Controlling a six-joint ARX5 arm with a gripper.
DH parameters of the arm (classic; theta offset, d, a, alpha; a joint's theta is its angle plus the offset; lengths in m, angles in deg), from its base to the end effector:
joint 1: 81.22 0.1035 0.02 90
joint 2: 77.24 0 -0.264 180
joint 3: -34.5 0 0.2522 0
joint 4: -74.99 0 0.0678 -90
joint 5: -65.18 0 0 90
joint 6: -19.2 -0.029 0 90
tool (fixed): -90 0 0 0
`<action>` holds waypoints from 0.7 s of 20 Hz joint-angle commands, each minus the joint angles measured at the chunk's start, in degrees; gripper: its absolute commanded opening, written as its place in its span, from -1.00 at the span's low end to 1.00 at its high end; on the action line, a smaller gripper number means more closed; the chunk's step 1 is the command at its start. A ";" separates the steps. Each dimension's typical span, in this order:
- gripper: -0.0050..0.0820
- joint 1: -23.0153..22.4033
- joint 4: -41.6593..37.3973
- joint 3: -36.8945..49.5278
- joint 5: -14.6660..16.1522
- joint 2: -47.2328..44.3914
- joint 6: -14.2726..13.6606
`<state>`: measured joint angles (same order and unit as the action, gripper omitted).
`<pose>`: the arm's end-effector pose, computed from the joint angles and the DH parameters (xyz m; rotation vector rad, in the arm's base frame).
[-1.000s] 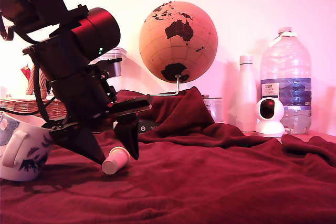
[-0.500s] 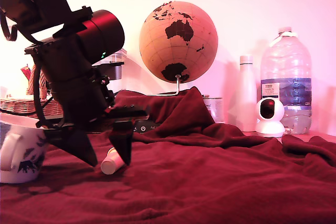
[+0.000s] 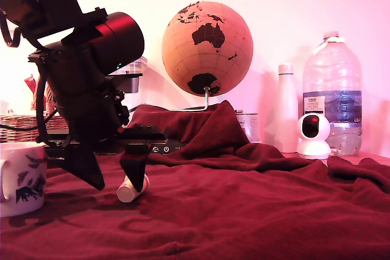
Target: Pick up the coffee capsules on the table and drop them inside the coffee cup
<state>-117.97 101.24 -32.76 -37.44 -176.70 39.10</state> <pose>0.2659 -0.1906 0.1476 0.1114 0.9778 -0.2150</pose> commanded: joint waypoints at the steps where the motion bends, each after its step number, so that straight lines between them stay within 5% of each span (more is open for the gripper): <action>1: 0.37 -1.18 -0.04 0.00 -1.66 1.51 -0.44; 6: 0.37 -2.95 -0.52 0.00 -3.23 1.75 -0.57; 14: 0.37 -1.44 -2.25 0.00 3.41 1.53 2.69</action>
<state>-119.89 99.27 -32.76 -34.14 -175.60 41.37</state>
